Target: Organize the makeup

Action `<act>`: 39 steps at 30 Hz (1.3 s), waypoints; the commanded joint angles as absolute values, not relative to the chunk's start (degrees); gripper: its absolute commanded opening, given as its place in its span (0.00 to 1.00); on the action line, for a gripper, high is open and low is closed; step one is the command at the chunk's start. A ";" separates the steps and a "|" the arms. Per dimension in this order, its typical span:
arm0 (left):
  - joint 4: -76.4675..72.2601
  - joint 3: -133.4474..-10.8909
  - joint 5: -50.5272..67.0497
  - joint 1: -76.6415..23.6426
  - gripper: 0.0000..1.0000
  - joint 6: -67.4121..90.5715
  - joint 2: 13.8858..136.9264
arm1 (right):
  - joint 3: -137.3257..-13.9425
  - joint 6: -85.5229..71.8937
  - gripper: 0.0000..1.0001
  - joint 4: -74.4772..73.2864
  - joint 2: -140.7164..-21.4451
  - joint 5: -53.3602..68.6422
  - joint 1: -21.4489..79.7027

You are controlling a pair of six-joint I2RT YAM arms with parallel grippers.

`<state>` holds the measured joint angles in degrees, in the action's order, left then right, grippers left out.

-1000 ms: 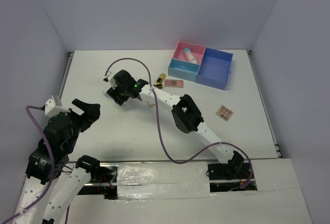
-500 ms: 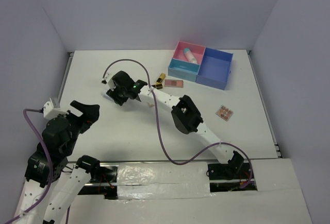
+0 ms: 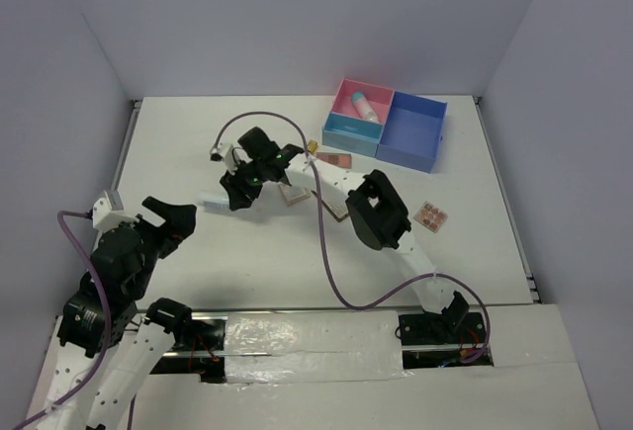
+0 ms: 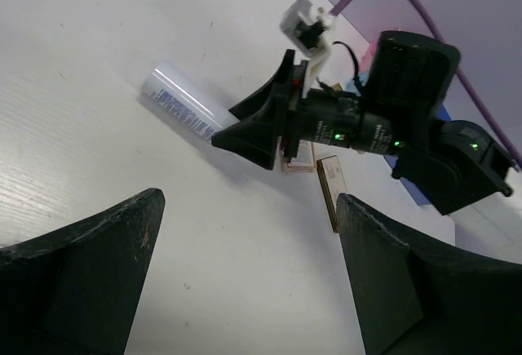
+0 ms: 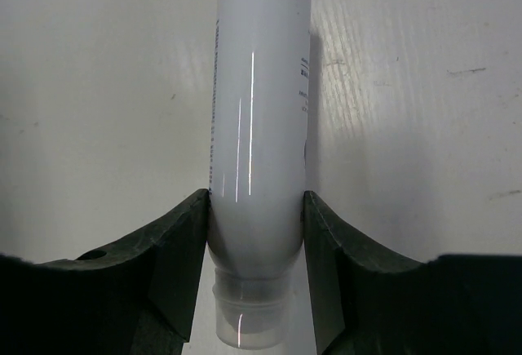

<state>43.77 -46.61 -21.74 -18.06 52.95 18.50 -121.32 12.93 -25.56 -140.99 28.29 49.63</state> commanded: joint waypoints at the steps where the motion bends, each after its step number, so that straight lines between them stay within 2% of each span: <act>1: 39.20 -45.27 -20.48 -17.75 0.99 53.96 17.49 | -119.80 11.52 0.08 -20.04 -131.23 38.48 46.15; 9: 35.51 -42.80 -19.78 -17.75 0.99 52.74 17.75 | -112.33 10.11 0.08 -18.19 -123.23 41.04 40.79; 20: 27.96 -37.71 -17.41 -17.84 0.99 52.21 19.25 | -111.09 16.16 0.07 -23.99 -116.19 37.80 27.09; 30: 21.45 -34.63 -14.50 -17.75 0.99 51.24 22.85 | -117.24 24.25 0.08 -27.51 -119.70 24.45 14.08; 39: 17.23 -33.66 -11.87 -17.75 0.99 50.27 27.16 | -122.60 29.00 0.11 -23.13 -127.69 16.18 10.63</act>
